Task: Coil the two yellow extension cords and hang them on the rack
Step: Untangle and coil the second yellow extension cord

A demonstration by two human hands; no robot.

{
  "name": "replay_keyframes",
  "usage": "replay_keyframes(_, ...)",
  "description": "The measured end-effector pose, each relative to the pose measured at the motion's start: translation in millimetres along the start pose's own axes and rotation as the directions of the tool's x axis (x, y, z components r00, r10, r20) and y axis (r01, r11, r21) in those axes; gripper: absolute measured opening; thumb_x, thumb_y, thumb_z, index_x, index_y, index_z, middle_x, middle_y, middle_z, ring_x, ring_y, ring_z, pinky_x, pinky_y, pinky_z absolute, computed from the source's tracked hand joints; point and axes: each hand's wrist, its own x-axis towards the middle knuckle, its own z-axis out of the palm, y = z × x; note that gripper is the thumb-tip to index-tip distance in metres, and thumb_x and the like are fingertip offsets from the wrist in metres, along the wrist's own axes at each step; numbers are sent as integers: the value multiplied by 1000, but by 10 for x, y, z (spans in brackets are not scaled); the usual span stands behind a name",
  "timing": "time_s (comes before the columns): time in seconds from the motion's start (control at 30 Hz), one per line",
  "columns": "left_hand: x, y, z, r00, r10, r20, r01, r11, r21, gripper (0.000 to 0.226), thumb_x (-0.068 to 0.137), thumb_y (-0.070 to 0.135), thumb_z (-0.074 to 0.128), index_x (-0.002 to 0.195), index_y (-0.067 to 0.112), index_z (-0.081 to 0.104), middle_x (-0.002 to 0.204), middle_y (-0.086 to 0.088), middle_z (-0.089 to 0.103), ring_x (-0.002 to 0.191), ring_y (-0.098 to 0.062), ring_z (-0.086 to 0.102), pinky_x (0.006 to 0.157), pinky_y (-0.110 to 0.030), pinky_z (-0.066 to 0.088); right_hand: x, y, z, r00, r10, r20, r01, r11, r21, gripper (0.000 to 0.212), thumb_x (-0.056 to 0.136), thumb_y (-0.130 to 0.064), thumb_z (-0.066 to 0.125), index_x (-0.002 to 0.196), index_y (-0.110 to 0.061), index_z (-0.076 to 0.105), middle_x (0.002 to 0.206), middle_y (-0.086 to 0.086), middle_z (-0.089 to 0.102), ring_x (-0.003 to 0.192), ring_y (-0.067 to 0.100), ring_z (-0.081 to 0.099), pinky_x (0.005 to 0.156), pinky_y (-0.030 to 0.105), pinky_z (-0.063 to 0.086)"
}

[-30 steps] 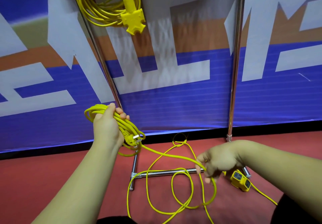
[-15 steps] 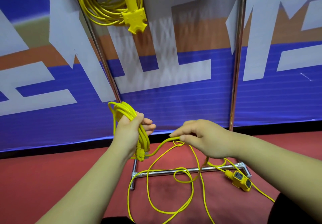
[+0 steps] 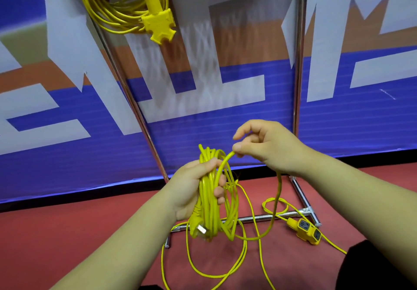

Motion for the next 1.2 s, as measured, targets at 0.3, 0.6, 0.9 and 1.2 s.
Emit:
replay_keyframes(0.3, -53, 233, 75, 996, -33, -88, 54, 967, 247, 22, 76, 21, 73, 64, 20, 54, 47, 4, 32, 32, -6, 27, 39, -21, 35, -69, 150, -181, 942, 159, 295, -222, 956, 193, 12, 91, -2, 66, 94, -10, 57, 66, 5, 63, 52, 14, 49, 51, 21, 43)
replay_keyframes(0.6, -122, 455, -286, 944, 281, -170, -293, 955, -47, 21, 85, 25, 59, 69, 20, 48, 46, 9, 32, 33, -3, 31, 41, -19, 40, -64, 429, -84, 893, 259, 367, -342, 923, 179, 13, 96, 2, 59, 101, -8, 52, 88, 13, 71, 84, 24, 53, 71, 26, 41)
replay_keyframes(0.9, -156, 251, -490, 975, 168, -144, -155, 983, 97, 14, 81, 12, 72, 86, 10, 60, 64, -4, 52, 46, -13, 49, 49, -27, 50, 19, 346, -8, 980, 195, -30, -191, 975, 111, 9, 87, -5, 73, 94, -11, 70, 74, 2, 69, 73, 17, 62, 77, 34, 57)
replay_keyframes(1.2, -12, -38, -283, 968, 115, -221, -60, 969, 241, 27, 87, 12, 70, 113, 5, 68, 56, -4, 42, 40, -12, 37, 47, -27, 44, 123, 8, 220, 965, 165, -206, -116, 967, 228, 11, 87, -12, 75, 96, -18, 76, 85, 4, 75, 76, 10, 69, 72, 33, 62)
